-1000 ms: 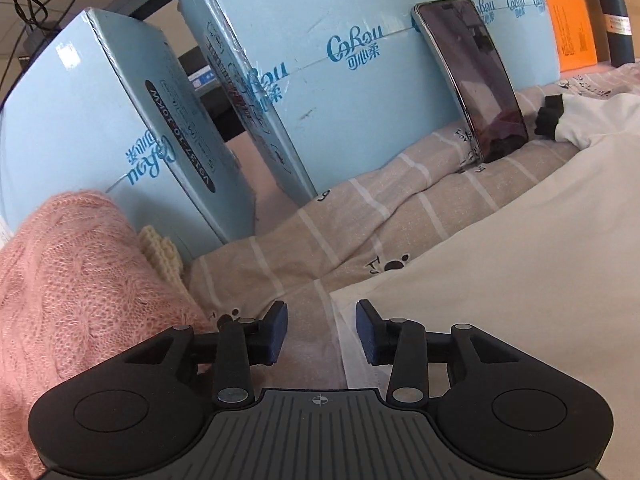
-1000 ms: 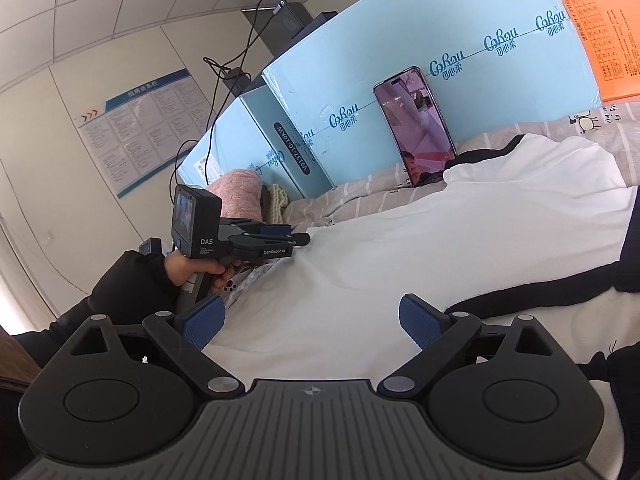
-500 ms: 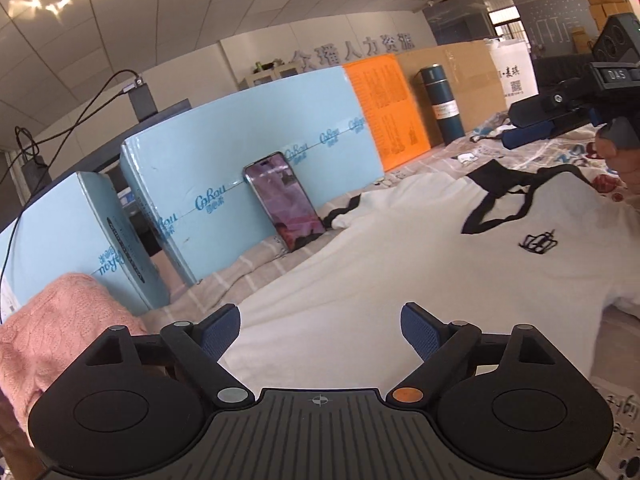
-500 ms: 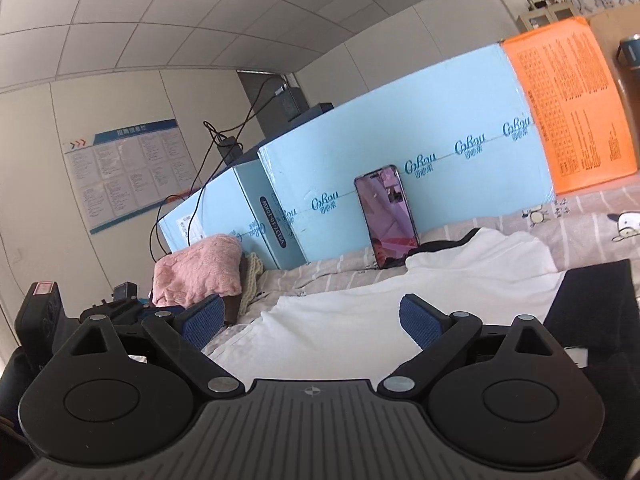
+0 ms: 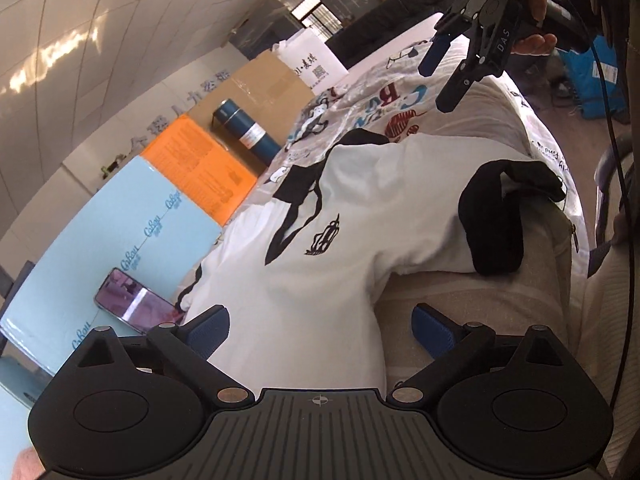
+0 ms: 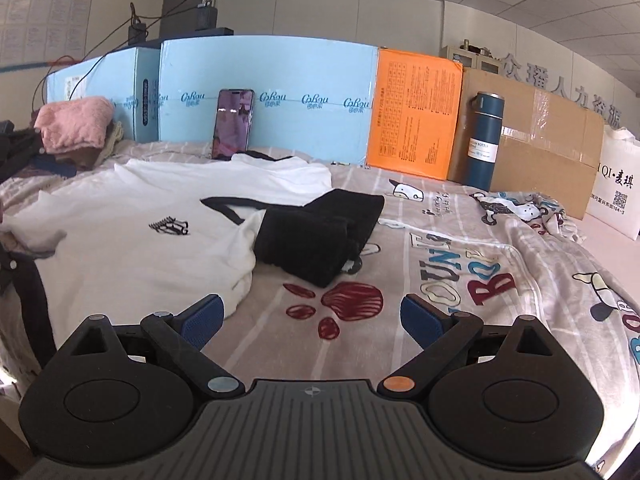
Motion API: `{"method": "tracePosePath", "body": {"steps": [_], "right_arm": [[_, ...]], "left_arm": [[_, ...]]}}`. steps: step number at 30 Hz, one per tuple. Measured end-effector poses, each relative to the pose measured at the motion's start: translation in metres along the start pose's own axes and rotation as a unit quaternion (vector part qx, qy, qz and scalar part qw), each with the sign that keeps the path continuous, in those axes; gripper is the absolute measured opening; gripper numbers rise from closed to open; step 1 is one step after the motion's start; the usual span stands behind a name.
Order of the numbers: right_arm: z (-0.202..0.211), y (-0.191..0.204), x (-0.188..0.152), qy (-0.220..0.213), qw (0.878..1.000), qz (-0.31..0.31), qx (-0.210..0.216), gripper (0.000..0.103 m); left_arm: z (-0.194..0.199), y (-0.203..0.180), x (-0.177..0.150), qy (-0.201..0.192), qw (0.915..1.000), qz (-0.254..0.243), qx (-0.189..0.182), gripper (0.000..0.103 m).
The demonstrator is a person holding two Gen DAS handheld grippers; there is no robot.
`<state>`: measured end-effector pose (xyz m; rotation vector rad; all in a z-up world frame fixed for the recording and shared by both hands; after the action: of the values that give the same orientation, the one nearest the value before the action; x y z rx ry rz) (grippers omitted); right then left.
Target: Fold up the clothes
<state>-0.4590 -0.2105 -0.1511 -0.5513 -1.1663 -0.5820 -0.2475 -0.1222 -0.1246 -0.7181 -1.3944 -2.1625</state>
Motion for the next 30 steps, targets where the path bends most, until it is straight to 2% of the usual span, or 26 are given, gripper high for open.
{"method": "tracePosePath", "body": {"steps": [4,10,13,16,18,20,21,22,23,24,25,26,28,30], "right_arm": [[0.007,0.012,-0.021,0.006,0.999,0.027,0.017,0.096],[0.015,0.034,-0.026,-0.007,0.996,0.049,0.069,0.096],[0.017,0.041,-0.028,-0.007,0.995,0.054,0.083,0.097],[0.016,0.049,-0.030,-0.011,0.993,0.058,0.100,0.097],[0.014,0.053,-0.030,-0.012,0.992,0.061,0.109,0.098],[0.015,0.056,-0.031,-0.011,0.991,0.065,0.114,0.098],[0.015,0.057,-0.032,-0.010,0.991,0.068,0.115,0.099],[0.017,0.058,-0.033,-0.010,0.990,0.073,0.116,0.099],[0.020,0.059,-0.035,-0.009,0.990,0.080,0.117,0.099],[0.023,0.060,-0.037,-0.009,0.989,0.087,0.117,0.099],[0.025,0.061,-0.037,-0.009,0.989,0.089,0.120,0.099],[0.027,0.062,-0.037,-0.010,0.988,0.090,0.124,0.099],[0.030,0.068,-0.035,-0.016,0.986,0.093,0.136,0.099],[0.031,0.075,-0.030,-0.031,0.984,0.100,0.145,0.099]], "left_arm": [[0.002,-0.020,0.021,-0.030,0.9985,-0.023,-0.039,0.099],[0.011,-0.034,0.037,-0.040,0.9966,-0.049,-0.053,0.099],[0.027,-0.043,0.045,-0.045,0.9936,-0.052,-0.090,0.099],[0.019,-0.058,0.053,-0.048,0.9928,-0.071,-0.084,0.099],[0.005,-0.073,0.049,-0.037,0.9898,-0.110,-0.082,0.099],[-0.007,-0.089,0.043,-0.028,0.9832,-0.156,-0.091,0.099],[-0.008,-0.092,0.045,-0.038,0.9826,-0.155,-0.094,0.099],[-0.009,-0.089,0.050,-0.049,0.9848,-0.135,-0.097,0.091],[-0.008,-0.083,0.054,-0.059,0.9877,-0.100,-0.105,0.074],[-0.007,-0.076,0.059,-0.068,0.9892,-0.060,-0.115,0.063],[-0.007,-0.068,0.063,-0.079,0.9896,-0.022,-0.118,0.032],[-0.007,-0.058,0.065,-0.091,0.9895,0.017,-0.111,0.012],[-0.006,-0.038,0.068,-0.114,0.9835,0.098,-0.100,0.009],[-0.002,-0.024,0.070,-0.138,0.9695,0.172,-0.107,0.009]]}}
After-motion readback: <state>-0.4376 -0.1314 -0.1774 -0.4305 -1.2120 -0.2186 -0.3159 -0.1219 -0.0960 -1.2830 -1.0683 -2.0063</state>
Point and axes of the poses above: each gripper's, at about its wrist camera, not at the fingertips, and z roughly against the way its jaws point, y to its left, x to its top, the point moved 10 cm from there along -z, roughly the way its jaws point, and after that the axes turned 9 degrees about -y, right-handed, at the moved point
